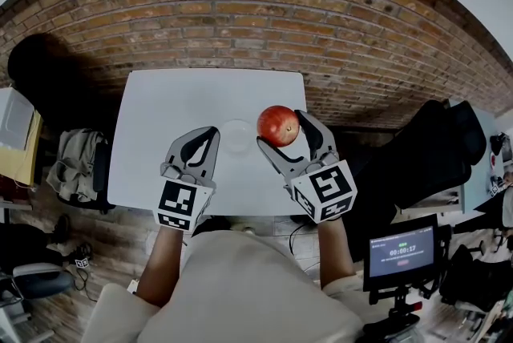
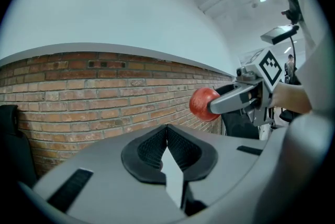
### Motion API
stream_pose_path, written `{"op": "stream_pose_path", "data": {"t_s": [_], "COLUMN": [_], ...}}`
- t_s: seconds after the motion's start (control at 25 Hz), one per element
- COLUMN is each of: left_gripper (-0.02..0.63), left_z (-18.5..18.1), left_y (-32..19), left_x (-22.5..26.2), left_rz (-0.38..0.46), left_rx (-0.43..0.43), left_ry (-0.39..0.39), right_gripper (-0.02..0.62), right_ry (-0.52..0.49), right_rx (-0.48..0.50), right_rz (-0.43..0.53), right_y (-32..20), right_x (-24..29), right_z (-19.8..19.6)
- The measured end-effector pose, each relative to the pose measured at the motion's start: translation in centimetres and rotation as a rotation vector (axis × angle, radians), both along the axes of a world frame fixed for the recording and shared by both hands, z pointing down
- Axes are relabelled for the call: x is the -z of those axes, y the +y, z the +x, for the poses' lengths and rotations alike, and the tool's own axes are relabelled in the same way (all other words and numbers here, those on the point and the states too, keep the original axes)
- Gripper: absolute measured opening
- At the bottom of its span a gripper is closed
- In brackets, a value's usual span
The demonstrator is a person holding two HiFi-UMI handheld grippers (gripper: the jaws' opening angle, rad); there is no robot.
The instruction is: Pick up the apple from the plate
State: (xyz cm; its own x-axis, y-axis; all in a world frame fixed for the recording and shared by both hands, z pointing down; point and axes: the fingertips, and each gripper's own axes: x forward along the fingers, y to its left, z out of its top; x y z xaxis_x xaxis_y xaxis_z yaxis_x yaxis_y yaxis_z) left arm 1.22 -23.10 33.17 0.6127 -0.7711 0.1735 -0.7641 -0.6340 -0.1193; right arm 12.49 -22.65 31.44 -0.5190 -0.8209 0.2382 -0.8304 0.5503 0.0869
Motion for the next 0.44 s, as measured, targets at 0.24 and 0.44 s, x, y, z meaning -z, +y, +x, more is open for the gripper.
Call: {"op": "stream_pose_path", "data": {"t_s": [0.24,0.44], "left_gripper": [0.006,0.006], "left_z": [-0.21,-0.38], "left_y": [0.30,0.40], "left_x": [0.14,0.40], "left_rz": [-0.001,0.007], "left_rx": [0.001,-0.005], "left_ry": [0.000,-0.002], "right_gripper": [0.374,0.374], "right_ry": [0.006,-0.012], "right_rx": [0.000,0.008], "right_rz": [-0.004,-0.011], "right_y": [0.24,0.28], "right_x": [-0.18,-0.43], "right_z": [-0.18,-0.74]}}
